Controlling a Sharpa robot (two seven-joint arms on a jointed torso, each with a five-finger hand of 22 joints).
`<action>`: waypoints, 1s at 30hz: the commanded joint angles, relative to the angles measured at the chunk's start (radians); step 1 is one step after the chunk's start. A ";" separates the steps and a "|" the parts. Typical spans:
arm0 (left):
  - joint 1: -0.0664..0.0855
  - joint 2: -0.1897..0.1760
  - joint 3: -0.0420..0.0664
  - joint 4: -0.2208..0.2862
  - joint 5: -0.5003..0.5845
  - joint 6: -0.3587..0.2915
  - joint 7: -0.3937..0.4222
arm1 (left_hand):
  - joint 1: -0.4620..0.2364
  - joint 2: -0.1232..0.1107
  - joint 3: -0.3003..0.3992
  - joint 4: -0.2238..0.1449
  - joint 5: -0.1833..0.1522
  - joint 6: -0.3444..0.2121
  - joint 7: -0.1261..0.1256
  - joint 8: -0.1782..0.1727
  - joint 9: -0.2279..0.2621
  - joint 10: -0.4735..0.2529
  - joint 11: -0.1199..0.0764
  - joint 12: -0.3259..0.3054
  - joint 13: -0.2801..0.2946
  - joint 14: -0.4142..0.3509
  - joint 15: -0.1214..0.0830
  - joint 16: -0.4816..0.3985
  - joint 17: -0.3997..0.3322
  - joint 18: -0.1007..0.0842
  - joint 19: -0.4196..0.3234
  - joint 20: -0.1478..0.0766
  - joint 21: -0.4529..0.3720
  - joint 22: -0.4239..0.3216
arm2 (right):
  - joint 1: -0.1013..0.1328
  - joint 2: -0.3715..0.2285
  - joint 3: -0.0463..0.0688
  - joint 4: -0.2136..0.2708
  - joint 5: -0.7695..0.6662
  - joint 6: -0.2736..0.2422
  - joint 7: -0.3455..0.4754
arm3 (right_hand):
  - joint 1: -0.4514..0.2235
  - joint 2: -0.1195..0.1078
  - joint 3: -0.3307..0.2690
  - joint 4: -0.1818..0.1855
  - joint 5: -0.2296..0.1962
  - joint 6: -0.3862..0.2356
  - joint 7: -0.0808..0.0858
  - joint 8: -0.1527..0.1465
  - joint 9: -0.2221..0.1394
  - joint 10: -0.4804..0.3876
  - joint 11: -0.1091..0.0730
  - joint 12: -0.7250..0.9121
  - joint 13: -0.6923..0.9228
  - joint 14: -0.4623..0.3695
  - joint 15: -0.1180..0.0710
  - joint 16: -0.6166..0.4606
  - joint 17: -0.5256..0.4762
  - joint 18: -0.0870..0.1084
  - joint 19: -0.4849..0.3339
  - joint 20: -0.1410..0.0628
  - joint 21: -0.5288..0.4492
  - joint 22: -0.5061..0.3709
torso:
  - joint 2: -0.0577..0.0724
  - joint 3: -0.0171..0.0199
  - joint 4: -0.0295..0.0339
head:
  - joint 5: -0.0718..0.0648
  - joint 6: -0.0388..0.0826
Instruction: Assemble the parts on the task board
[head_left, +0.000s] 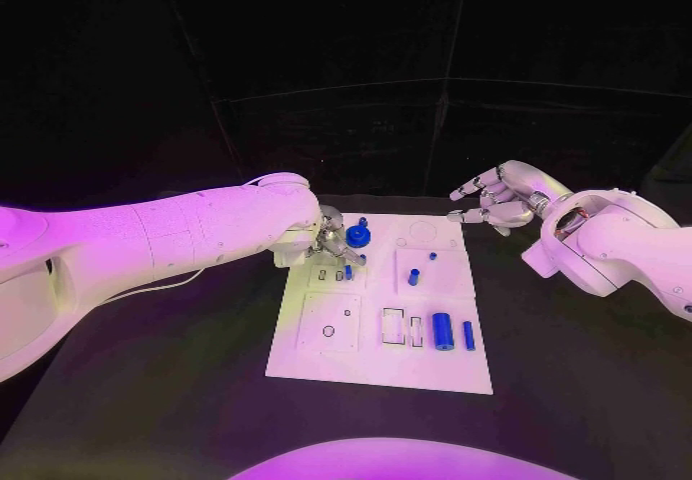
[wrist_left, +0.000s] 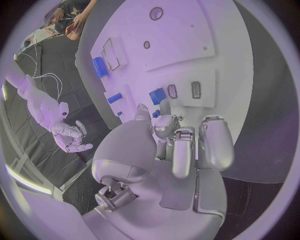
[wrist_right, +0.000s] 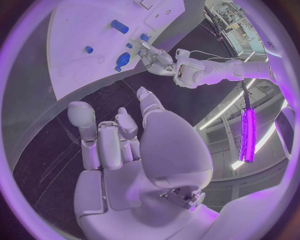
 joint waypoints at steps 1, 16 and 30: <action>0.001 0.003 0.000 0.000 -0.006 0.018 -0.006 | 0.011 0.002 0.001 -0.007 0.000 -0.008 0.003 0.007 0.002 -0.006 -0.001 -0.003 0.001 0.106 -0.004 0.003 0.263 -0.010 -0.004 -0.001 -0.002 0.001 | 0.002 0.001 0.001 0.000 0.003 -0.001 0.002 | 0.011 -0.002 -0.004 0.004 0.006 -0.006 0.001 0.004 -0.001 -0.007 -0.001 -0.004 -0.002 0.029 -0.009 -0.002 -0.001 0.011 -0.005 -0.003 -0.006 -0.002 | 0.000 0.0004 0.0008 | -0.003 -0.002; -0.001 0.009 -0.001 -0.006 -0.006 0.033 -0.007 | 0.034 0.006 0.009 -0.021 0.000 -0.014 0.004 0.013 0.011 -0.006 0.000 0.001 0.003 0.106 -0.003 0.003 0.263 -0.011 -0.005 0.000 0.000 0.006 | 0.002 0.007 0.000 -0.004 0.006 0.006 0.003 | 0.012 -0.001 -0.004 0.006 0.011 -0.007 0.001 0.005 -0.001 -0.007 -0.002 -0.003 -0.002 0.030 -0.009 -0.003 -0.001 0.011 -0.004 -0.003 -0.007 -0.002 | 0.001 0.0007 0.0001 | -0.006 -0.007; -0.002 0.013 -0.004 -0.009 -0.006 0.045 -0.008 | 0.076 0.015 0.039 -0.051 0.001 -0.023 0.005 0.019 0.022 -0.007 0.000 0.006 0.005 0.106 -0.003 0.003 0.263 -0.010 -0.007 0.001 0.001 0.008 | 0.002 0.012 0.000 -0.011 0.006 0.012 0.002 | 0.014 0.000 -0.003 0.007 0.016 -0.006 0.001 0.006 -0.001 -0.006 -0.002 -0.002 -0.002 0.030 -0.009 -0.002 0.002 0.011 -0.003 -0.003 -0.008 -0.002 | 0.000 0.0006 0.0009 | -0.005 -0.011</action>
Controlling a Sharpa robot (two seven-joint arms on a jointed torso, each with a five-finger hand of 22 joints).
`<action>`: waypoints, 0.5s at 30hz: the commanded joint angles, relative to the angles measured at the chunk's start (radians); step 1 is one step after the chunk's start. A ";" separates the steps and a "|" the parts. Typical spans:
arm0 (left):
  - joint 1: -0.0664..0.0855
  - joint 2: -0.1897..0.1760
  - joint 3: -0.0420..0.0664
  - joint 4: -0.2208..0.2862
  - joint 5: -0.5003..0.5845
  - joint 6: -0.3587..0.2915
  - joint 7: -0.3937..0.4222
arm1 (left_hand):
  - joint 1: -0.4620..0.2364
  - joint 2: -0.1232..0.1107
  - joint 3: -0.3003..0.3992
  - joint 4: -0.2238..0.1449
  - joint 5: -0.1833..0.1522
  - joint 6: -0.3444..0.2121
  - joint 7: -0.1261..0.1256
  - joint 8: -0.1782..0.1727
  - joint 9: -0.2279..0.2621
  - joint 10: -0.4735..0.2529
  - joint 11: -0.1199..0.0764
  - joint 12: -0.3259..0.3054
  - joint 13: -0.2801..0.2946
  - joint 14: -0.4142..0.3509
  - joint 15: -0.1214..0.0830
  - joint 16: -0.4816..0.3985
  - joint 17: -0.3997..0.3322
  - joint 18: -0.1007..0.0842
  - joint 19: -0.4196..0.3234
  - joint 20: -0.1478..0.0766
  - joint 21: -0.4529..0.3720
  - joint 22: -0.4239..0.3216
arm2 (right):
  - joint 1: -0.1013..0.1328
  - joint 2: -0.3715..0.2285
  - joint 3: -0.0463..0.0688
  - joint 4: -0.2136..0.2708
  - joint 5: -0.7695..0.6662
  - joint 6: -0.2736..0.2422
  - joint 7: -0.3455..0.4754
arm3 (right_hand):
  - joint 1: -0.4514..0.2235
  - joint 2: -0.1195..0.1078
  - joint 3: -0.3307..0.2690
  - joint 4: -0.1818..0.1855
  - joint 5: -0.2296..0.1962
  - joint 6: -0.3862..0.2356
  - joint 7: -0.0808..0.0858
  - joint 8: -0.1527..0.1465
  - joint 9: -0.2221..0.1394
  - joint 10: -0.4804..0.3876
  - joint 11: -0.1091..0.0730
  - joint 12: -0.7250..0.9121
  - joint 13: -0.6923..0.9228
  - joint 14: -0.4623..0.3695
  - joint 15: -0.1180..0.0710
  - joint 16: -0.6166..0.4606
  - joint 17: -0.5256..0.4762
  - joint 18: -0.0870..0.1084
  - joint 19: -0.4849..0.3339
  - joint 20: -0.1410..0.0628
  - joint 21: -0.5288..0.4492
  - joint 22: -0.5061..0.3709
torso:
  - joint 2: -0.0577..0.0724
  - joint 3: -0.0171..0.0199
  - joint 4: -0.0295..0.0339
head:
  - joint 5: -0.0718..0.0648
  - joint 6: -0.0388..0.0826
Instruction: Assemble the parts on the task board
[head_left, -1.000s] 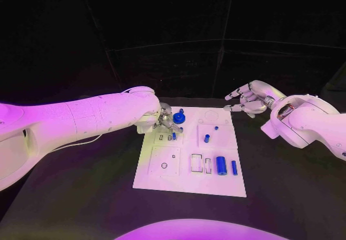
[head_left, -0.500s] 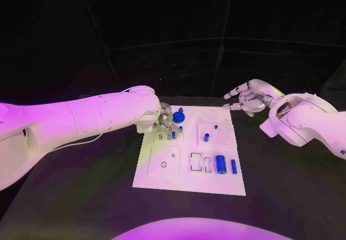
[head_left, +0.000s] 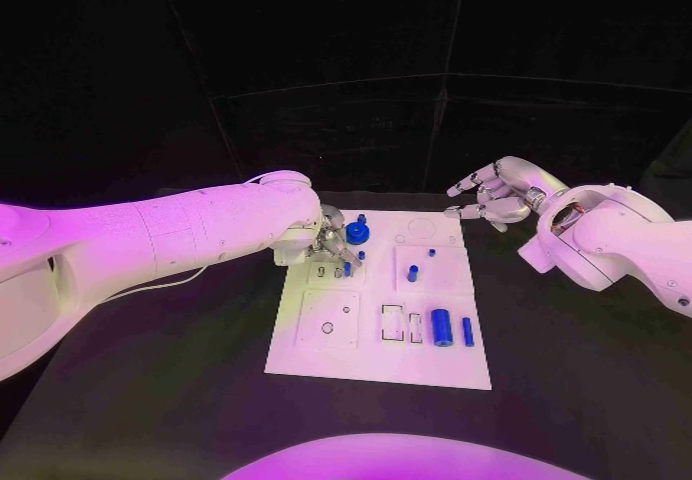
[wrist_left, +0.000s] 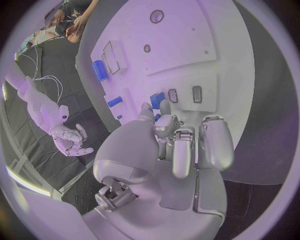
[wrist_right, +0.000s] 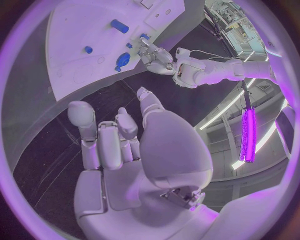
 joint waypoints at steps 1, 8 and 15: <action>0.001 0.001 0.000 -0.001 -0.005 0.020 -0.007 | 0.014 0.002 0.001 -0.008 0.001 -0.006 0.001 0.004 0.002 -0.007 0.000 0.006 0.001 0.106 -0.003 0.003 0.263 -0.010 -0.007 0.001 0.001 0.002 | 0.002 0.002 0.001 -0.001 0.003 0.009 0.003 | 0.014 0.000 0.000 0.004 0.005 -0.006 0.001 0.007 -0.001 -0.006 -0.002 -0.002 -0.001 0.030 -0.009 -0.002 0.002 0.011 -0.003 -0.003 -0.004 0.000 | 0.000 0.0001 0.0007 | 0.000 -0.001; 0.001 0.003 -0.001 0.001 -0.005 0.021 -0.008 | 0.017 0.001 0.005 -0.011 0.001 -0.007 0.001 0.004 0.003 -0.007 0.001 0.006 0.001 0.106 -0.003 0.003 0.263 -0.010 -0.007 0.001 0.000 0.001 | 0.002 0.005 0.001 -0.003 0.003 0.013 0.002 | 0.013 0.000 -0.001 0.005 0.006 -0.006 0.000 0.007 -0.001 -0.005 -0.002 0.000 0.001 0.031 -0.009 -0.001 0.004 0.011 -0.002 -0.003 -0.004 0.001 | 0.000 -0.0009 0.0005 | 0.000 -0.001; 0.001 0.003 -0.001 0.004 -0.005 0.024 -0.007 | 0.031 -0.001 0.018 -0.024 0.001 -0.011 0.002 0.003 0.006 -0.008 0.001 0.006 0.001 0.106 -0.002 0.003 0.263 -0.009 -0.010 0.001 -0.003 -0.004 | 0.002 0.008 0.001 -0.005 0.003 0.013 0.001 | 0.013 0.000 -0.001 0.005 0.006 -0.006 0.000 0.007 -0.001 -0.005 -0.002 0.000 0.001 0.031 -0.009 -0.001 0.004 0.011 -0.002 -0.003 -0.004 0.001 | 0.000 0.0002 -0.0001 | 0.000 -0.002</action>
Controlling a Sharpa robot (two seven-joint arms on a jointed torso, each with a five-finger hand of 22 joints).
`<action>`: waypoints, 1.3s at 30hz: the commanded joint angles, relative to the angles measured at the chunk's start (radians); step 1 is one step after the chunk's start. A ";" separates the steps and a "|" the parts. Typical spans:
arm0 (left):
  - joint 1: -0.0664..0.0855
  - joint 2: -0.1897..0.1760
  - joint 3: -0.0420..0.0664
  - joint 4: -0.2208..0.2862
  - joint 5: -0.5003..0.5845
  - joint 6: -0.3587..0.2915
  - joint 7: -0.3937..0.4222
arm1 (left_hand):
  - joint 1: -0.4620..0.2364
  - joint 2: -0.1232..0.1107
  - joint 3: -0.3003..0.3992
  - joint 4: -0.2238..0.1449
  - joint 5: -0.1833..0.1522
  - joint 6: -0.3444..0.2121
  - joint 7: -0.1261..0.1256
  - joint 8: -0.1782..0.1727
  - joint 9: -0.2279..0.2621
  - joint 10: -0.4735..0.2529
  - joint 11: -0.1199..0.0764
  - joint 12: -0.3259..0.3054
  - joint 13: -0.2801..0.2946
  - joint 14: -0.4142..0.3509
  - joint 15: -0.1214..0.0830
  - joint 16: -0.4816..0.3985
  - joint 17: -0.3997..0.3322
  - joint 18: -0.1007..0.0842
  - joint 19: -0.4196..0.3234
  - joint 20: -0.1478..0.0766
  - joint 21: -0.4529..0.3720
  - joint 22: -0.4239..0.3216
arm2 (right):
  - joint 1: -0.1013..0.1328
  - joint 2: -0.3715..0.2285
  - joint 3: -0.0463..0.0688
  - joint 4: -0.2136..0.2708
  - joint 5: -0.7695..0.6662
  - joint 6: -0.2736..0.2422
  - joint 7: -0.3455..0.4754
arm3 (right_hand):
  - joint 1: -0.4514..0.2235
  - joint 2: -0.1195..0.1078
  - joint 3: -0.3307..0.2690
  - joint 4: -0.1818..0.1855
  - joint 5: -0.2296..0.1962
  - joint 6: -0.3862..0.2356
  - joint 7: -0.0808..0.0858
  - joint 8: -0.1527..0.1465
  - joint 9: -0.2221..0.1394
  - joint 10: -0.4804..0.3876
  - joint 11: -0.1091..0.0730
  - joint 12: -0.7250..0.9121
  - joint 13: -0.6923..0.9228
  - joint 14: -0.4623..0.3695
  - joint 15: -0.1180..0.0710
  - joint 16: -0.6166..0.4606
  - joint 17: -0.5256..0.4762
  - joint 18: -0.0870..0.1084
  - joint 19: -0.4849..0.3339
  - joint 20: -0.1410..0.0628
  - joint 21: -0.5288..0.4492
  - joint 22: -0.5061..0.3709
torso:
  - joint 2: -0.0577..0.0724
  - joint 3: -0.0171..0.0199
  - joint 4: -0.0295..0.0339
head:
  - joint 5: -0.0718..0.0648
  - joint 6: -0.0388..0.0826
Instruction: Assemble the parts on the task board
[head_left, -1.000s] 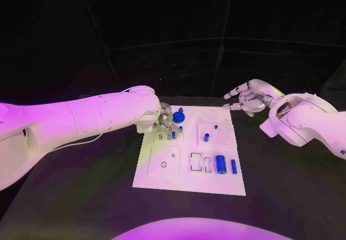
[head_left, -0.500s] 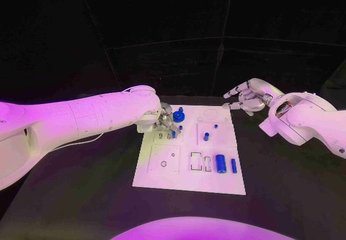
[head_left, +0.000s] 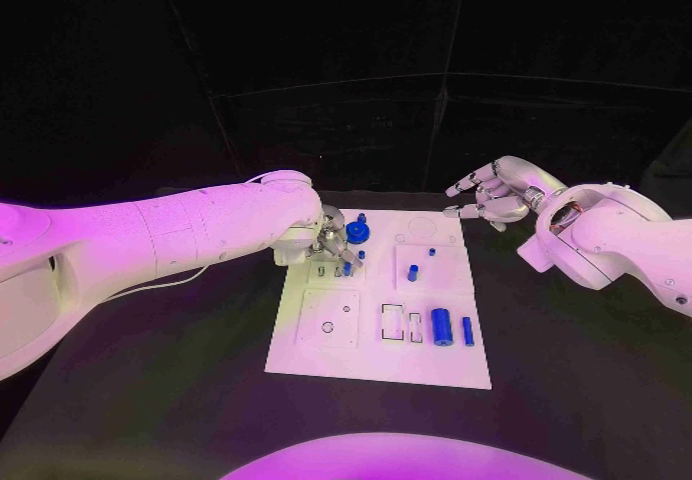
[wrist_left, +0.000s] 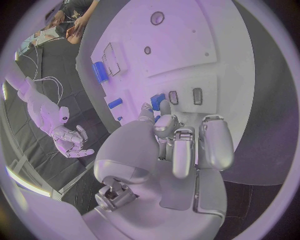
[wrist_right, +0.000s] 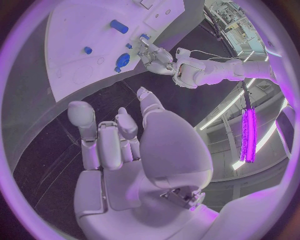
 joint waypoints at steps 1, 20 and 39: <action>0.001 0.001 0.000 0.004 -0.005 0.015 -0.006 | 0.009 0.000 0.000 -0.006 0.001 -0.007 -0.002 0.003 0.001 -0.008 0.001 0.006 0.000 0.106 -0.002 0.003 0.263 -0.009 -0.007 -0.002 -0.003 -0.002 | 0.002 0.002 0.001 0.000 0.003 0.007 0.002 | 0.013 0.000 -0.001 0.005 0.006 -0.006 0.000 0.004 -0.001 -0.005 -0.002 0.000 0.000 0.031 -0.009 -0.001 0.001 0.011 -0.002 -0.003 -0.004 0.001 | 0.000 0.0008 0.0003 | 0.000 -0.001; 0.000 -0.003 0.000 0.006 -0.004 0.008 -0.005 | -0.043 -0.039 -0.013 0.012 0.000 -0.005 0.000 0.003 0.007 -0.004 0.003 0.014 0.004 0.106 0.000 0.003 0.263 -0.010 -0.006 0.000 0.000 0.006 | 0.002 0.008 0.000 -0.004 0.003 0.007 0.001 | 0.013 0.000 -0.001 0.006 0.008 -0.006 0.000 0.005 -0.001 -0.005 -0.002 0.000 0.000 0.031 -0.009 -0.001 0.000 0.011 -0.001 -0.003 -0.004 0.001 | 0.001 0.0010 0.0006 | 0.002 0.000; -0.001 -0.008 0.000 0.015 -0.004 0.021 -0.005 | -0.057 -0.061 -0.028 0.016 0.000 -0.002 -0.002 0.005 0.011 -0.001 0.002 0.020 0.009 0.106 -0.001 0.003 0.263 -0.011 -0.004 0.000 0.004 0.014 | 0.002 0.012 0.000 -0.010 0.003 0.012 0.001 | 0.012 0.000 -0.002 0.007 0.009 -0.006 0.000 0.005 -0.001 -0.005 -0.002 0.000 -0.001 0.031 -0.010 -0.002 -0.001 0.011 -0.001 -0.004 -0.005 0.000 | 0.000 0.0013 0.0002 | 0.002 -0.004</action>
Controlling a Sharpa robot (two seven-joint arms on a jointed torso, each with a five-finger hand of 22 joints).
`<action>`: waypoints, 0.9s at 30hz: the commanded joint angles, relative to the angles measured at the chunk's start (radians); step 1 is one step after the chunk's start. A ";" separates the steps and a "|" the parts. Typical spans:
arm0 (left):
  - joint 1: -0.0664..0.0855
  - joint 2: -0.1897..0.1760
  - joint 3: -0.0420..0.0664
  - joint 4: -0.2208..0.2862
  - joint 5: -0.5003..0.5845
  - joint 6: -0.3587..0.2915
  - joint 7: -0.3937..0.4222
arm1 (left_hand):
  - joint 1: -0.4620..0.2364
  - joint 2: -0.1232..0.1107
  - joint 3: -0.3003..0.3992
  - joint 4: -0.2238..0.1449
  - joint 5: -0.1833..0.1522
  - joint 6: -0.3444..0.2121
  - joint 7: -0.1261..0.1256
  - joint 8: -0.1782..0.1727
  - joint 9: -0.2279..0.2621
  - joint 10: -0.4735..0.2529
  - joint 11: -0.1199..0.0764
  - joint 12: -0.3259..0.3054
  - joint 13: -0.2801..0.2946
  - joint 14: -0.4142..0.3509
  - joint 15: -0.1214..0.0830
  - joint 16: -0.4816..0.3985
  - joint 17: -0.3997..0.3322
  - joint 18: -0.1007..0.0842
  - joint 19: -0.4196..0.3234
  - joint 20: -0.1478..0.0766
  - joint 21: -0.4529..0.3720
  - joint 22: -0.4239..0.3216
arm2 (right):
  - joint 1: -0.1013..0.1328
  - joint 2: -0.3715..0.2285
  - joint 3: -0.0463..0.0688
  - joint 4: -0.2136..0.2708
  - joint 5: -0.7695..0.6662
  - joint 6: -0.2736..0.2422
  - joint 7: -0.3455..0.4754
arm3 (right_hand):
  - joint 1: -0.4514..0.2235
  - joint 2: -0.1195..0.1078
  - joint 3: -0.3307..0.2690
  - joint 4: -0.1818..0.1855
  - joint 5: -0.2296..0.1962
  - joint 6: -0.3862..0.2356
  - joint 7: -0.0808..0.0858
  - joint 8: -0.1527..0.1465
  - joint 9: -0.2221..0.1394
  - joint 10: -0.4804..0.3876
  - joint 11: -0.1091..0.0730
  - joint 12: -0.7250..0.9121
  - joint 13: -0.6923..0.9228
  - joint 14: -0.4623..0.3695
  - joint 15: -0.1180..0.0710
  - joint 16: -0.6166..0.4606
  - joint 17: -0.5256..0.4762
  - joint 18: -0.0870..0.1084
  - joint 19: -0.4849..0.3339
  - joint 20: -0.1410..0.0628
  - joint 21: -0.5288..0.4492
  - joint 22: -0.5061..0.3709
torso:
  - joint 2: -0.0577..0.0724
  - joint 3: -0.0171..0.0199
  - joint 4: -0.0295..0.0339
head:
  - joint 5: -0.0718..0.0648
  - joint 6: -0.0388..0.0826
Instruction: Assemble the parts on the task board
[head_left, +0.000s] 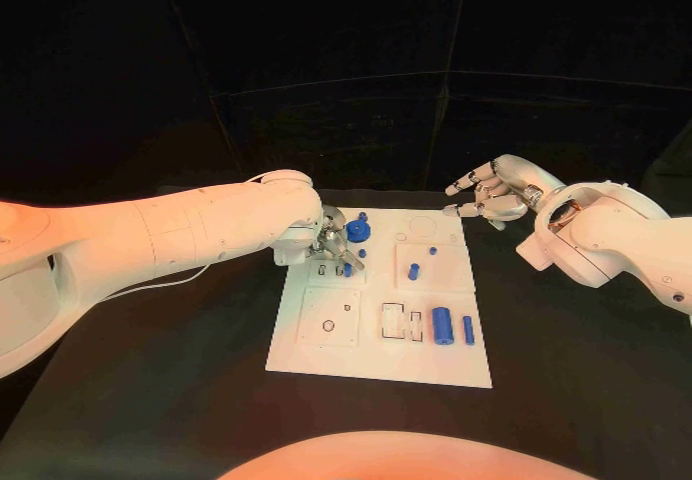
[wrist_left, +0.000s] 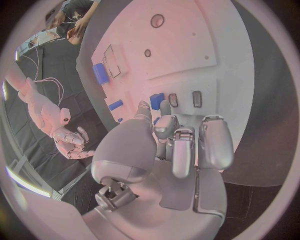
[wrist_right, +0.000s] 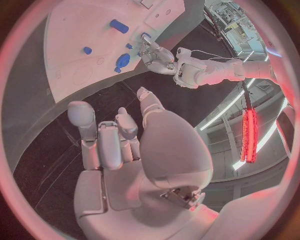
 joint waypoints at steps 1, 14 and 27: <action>0.000 -0.002 0.000 0.005 -0.004 0.016 -0.005 | -0.009 -0.011 -0.009 0.000 0.000 0.002 0.002 0.005 0.002 -0.001 0.002 0.004 0.001 0.106 -0.001 0.003 0.263 -0.011 -0.004 0.000 0.005 0.002 | 0.002 0.002 0.000 0.000 0.002 0.007 0.002 | 0.012 0.000 0.001 0.005 0.004 -0.006 0.000 0.005 -0.001 -0.005 -0.002 0.000 -0.001 0.031 -0.010 -0.002 -0.001 0.011 -0.001 -0.004 -0.005 -0.001 | 0.000 0.0004 0.0001 | -0.001 -0.001; -0.001 -0.004 0.000 0.008 -0.004 0.017 -0.005 | -0.004 -0.011 -0.008 -0.002 0.000 0.004 0.000 0.006 0.004 0.001 0.000 0.007 0.004 0.106 -0.002 0.003 0.263 -0.012 -0.003 -0.001 0.006 0.004 | 0.002 0.003 0.000 -0.002 0.002 0.012 -0.001 | 0.011 0.000 0.000 0.006 0.005 -0.007 0.000 0.005 -0.001 -0.005 -0.002 0.000 -0.002 0.031 -0.010 -0.002 0.001 0.011 -0.001 -0.004 -0.005 -0.001 | 0.000 0.0005 -0.0001 | 0.001 -0.002; -0.002 -0.005 0.000 0.008 0.035 0.008 -0.003 | 0.135 0.067 0.110 -0.084 0.002 -0.007 -0.009 -0.008 0.002 0.000 -0.009 0.007 0.003 0.106 -0.010 0.003 0.263 -0.011 -0.004 -0.007 0.006 0.008 | 0.002 0.005 0.000 -0.004 0.002 0.015 -0.002 | 0.012 0.001 0.001 0.007 0.007 -0.006 0.000 0.006 0.000 -0.004 -0.002 0.002 0.000 0.032 -0.010 -0.002 0.001 0.011 0.000 -0.004 -0.006 -0.001 | 0.001 -0.0001 0.0003 | 0.000 -0.004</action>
